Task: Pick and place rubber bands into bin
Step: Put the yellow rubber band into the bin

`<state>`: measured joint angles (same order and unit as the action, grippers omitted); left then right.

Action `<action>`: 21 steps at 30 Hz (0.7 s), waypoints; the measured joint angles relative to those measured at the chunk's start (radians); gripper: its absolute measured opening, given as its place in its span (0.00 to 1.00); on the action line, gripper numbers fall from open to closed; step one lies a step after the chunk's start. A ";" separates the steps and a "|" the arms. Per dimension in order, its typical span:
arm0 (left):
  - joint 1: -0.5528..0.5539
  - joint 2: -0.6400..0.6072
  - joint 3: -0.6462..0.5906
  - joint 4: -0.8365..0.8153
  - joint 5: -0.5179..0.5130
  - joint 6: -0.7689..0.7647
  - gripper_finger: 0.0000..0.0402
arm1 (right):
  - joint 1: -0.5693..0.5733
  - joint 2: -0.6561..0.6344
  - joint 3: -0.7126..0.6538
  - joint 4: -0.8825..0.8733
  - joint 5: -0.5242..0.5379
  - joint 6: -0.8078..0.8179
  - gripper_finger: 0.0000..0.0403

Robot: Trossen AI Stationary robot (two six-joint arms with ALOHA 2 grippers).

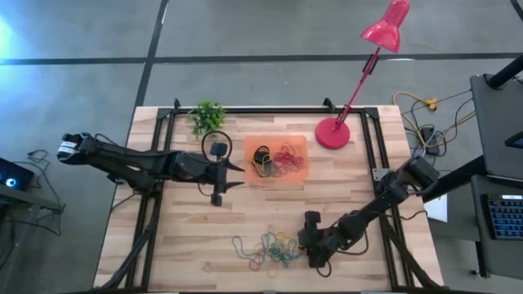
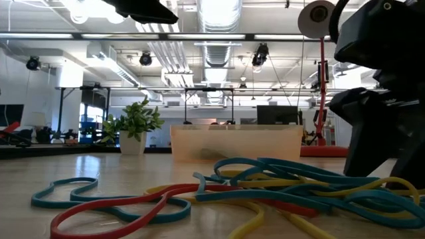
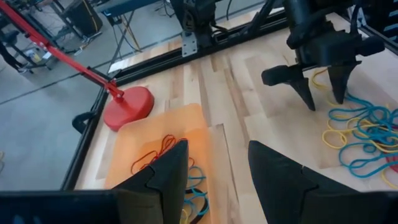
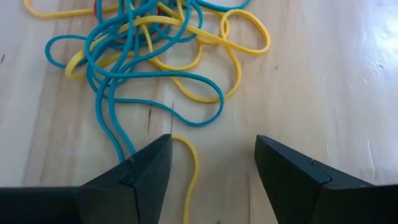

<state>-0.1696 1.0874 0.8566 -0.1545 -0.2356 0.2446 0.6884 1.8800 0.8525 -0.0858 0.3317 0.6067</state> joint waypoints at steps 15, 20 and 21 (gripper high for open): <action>-0.010 0.002 0.000 -0.013 0.000 -0.006 0.38 | -0.063 0.003 0.003 -0.101 0.177 0.029 0.54; -0.010 0.002 0.000 -0.013 0.000 -0.013 0.38 | -0.068 0.002 0.003 -0.101 0.174 0.008 0.54; -0.010 0.002 0.000 -0.013 0.000 -0.013 0.38 | -0.068 0.002 0.003 -0.100 0.170 0.005 0.54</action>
<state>-0.1799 1.0897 0.8566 -0.1673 -0.2359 0.2314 0.6201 1.8824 0.8555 -0.1857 0.5012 0.6115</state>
